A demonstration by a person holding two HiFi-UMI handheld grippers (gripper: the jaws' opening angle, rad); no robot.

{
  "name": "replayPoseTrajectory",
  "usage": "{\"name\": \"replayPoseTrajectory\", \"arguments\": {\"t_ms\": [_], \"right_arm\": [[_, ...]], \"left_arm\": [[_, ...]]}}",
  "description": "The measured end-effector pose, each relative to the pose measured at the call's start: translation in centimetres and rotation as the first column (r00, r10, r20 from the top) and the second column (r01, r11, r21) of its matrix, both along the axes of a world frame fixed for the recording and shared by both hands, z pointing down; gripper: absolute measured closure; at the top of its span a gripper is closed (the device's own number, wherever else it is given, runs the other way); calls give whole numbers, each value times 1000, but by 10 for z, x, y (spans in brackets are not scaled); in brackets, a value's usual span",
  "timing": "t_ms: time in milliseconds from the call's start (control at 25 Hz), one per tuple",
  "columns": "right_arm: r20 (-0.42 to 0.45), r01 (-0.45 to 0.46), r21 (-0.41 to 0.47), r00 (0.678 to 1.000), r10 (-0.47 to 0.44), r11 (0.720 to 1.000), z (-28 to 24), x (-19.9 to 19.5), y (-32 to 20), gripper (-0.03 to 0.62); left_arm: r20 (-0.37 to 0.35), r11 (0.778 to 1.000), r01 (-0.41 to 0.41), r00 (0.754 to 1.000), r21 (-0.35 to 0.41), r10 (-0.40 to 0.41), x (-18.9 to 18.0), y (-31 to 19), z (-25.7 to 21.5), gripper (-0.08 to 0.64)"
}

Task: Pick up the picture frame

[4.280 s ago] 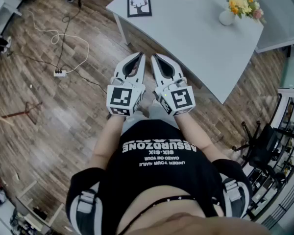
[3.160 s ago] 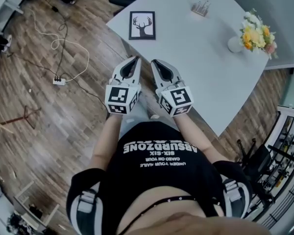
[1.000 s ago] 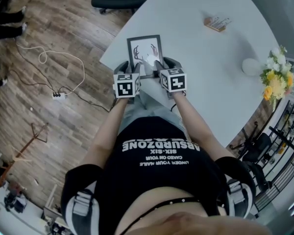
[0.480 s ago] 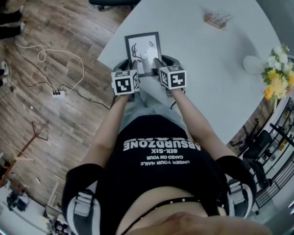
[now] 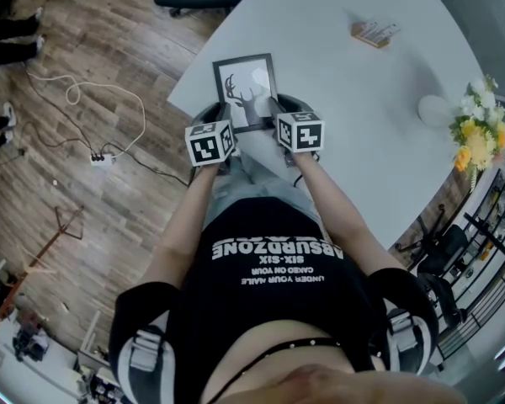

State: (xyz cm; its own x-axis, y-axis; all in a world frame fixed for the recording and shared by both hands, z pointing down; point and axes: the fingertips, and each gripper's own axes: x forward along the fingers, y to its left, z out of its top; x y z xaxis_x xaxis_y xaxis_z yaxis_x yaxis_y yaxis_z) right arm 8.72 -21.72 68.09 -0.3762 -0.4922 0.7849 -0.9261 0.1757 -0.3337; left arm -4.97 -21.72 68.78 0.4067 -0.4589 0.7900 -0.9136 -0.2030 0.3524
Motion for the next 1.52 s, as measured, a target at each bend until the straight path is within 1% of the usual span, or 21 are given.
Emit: {"name": "replayPoseTrajectory", "arguments": {"t_ms": [200, 480, 680, 880, 1080, 1240, 1360, 1520], "right_arm": [[7, -14, 4, 1000, 14, 1000, -6, 0, 3, 506], [24, -51, 54, 998, 50, 997, -28, 0, 5, 506], [29, -94, 122, 995, 91, 988, -53, 1, 6, 506], [30, -110, 229, 994, 105, 967, -83, 1, 2, 506], [29, -122, 298, 992, 119, 947, -110, 3, 5, 505], [0, -105, 371, 994, 113, 923, -144, 4, 6, 505], [-2, -93, 418, 995, 103, 904, -167, 2, 8, 505], [8, -98, 462, 994, 106, 881, -188, -2, 12, 505]], "left_arm": [[4, 1000, -12, 1000, 23, 12, 0, 0, -8, 471], [-21, 997, -22, 1000, 71, 23, 0, -4, -31, 472], [-23, 990, -49, 998, 129, 52, 0, -9, -56, 473], [-29, 979, -67, 997, 194, 74, 1, -16, -82, 474], [-24, 958, -87, 995, 274, 97, 4, -16, -108, 474], [-49, 939, -70, 995, 337, 91, 5, -15, -137, 474], [-57, 918, -55, 995, 393, 84, 3, -13, -162, 474], [-44, 887, -56, 995, 458, 86, -1, -8, -190, 474]]}}
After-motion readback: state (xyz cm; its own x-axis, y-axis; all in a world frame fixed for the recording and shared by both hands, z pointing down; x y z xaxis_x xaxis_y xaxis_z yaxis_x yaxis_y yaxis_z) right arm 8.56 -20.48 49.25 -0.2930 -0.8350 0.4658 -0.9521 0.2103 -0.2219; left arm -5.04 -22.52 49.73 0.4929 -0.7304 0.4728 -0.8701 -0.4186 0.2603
